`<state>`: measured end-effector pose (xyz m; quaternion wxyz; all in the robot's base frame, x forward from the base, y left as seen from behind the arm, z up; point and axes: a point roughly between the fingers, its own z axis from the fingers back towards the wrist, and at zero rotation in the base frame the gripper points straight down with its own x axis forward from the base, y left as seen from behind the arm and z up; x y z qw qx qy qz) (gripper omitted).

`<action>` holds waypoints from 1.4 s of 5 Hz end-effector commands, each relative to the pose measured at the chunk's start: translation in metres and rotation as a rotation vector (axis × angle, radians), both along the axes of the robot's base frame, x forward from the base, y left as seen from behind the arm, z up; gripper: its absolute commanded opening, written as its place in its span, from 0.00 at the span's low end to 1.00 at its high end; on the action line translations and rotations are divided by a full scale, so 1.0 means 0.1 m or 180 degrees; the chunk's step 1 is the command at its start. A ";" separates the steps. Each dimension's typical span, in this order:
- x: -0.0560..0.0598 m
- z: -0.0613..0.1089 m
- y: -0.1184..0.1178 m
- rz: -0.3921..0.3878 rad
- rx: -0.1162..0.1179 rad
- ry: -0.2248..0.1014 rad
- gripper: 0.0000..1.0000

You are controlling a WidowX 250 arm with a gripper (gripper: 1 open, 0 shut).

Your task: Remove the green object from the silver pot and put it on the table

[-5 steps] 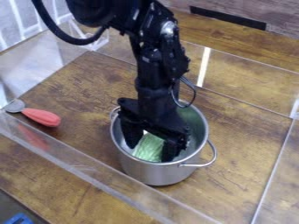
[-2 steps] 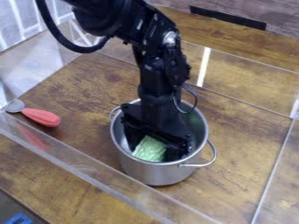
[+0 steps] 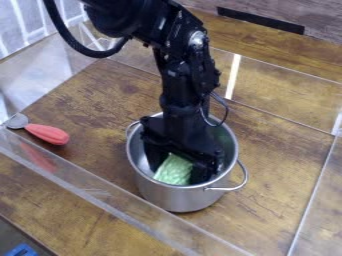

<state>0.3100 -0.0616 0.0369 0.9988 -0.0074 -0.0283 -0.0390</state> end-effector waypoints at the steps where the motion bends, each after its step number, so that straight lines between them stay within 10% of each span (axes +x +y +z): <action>1: 0.10 0.14 -0.03 -0.0014 -0.0052 -0.0124 1.00; 4: 0.15 0.10 -0.01 -0.0015 -0.0097 -0.0122 1.00; 5: 0.15 0.08 -0.01 -0.0005 -0.0103 -0.0126 0.00; 7: 0.17 0.24 -0.01 0.0004 -0.0075 -0.0103 0.00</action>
